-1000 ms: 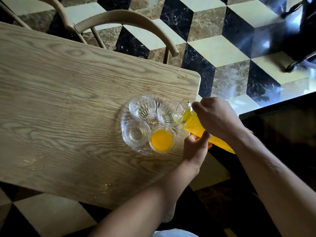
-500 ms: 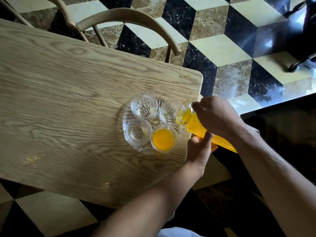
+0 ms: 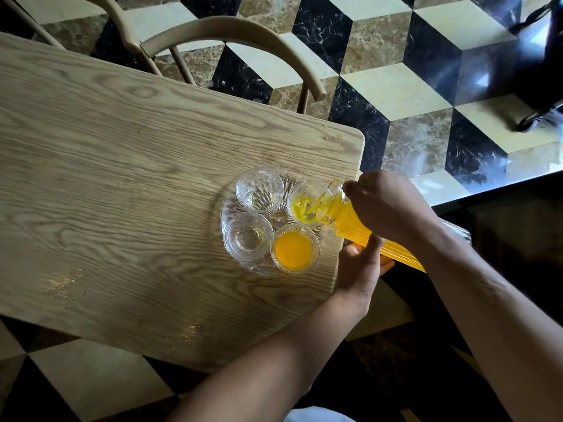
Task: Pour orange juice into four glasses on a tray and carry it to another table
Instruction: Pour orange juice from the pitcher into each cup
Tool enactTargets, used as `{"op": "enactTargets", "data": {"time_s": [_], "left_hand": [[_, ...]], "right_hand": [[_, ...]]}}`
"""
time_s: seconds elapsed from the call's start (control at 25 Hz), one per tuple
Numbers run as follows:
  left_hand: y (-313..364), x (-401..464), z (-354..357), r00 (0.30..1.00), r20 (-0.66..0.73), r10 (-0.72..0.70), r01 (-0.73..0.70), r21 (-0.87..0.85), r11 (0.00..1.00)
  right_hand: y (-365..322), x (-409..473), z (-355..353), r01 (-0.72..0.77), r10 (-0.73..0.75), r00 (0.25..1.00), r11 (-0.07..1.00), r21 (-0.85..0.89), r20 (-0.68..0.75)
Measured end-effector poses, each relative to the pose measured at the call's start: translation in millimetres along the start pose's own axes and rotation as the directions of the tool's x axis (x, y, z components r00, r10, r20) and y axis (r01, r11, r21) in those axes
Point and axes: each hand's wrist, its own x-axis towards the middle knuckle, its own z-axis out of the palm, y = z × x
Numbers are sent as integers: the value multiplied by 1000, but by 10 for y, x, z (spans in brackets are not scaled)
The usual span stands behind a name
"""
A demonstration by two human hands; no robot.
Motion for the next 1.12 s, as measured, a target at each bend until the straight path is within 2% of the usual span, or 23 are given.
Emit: {"op": "enactTargets", "data": {"time_s": [0.36,1.12], "left_hand": [[59,-38,45,1000,11,-10,11,-70,998],[167,-134,116,999,8,-44,45,-99,994]], "right_hand": [[-24,17,-28,-16,16,1000,1000,-13,3],[-121,18,-88,-25,26,999,998,-59,21]]}}
